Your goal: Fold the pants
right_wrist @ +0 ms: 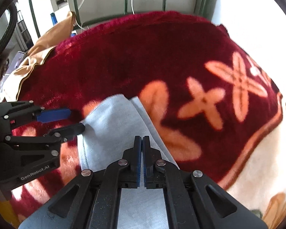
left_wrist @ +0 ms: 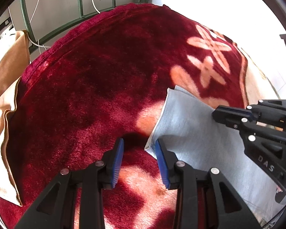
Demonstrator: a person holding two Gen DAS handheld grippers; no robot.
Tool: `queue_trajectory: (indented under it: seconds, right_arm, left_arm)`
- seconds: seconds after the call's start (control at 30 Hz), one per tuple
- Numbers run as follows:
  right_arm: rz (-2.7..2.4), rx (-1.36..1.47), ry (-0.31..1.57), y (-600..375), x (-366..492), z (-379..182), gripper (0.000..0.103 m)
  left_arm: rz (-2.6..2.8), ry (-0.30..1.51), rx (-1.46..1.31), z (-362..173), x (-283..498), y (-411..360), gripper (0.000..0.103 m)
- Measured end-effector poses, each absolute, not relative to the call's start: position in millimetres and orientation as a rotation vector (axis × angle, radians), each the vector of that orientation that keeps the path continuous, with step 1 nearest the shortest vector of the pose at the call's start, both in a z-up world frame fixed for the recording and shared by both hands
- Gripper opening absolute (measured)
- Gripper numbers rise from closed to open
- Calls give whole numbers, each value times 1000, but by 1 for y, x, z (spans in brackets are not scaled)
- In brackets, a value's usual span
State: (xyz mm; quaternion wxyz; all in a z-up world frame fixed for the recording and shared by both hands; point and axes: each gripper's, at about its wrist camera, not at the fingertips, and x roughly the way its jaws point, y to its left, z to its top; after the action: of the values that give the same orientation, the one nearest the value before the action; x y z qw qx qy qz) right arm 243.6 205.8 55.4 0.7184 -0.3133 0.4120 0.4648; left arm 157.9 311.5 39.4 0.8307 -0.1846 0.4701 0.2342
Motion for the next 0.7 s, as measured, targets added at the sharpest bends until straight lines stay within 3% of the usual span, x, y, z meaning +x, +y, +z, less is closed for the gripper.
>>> queue_trajectory:
  seconds: [0.07,0.1,0.23,0.3,0.33,0.43,0.7]
  right_arm:
    - [1010,-720,930,217,252,49,13]
    - [1010,-730,944,220,252,46,23]
    - [1025,-752,940,226,250,34,26]
    - [1028,-739,942,224,249,32,22]
    - [1040,-728,948,224,250,32,11]
    - [1053,-751,913,225,241,33,2]
    - [984,-698,791,222,237,75,2]
  left_arm:
    - [498,997,-394,40,157,312,36]
    - [499,997,-392,40,157,311,36]
    - [500,1000,-388,39,157,311,36]
    - [499,1000,-391,39,156,311,36]
    - [498,1000,-392,39,156,312,36]
    - [499,997,-395,39,156,312,36]
    - [543,977,-377,43,152,310,36]
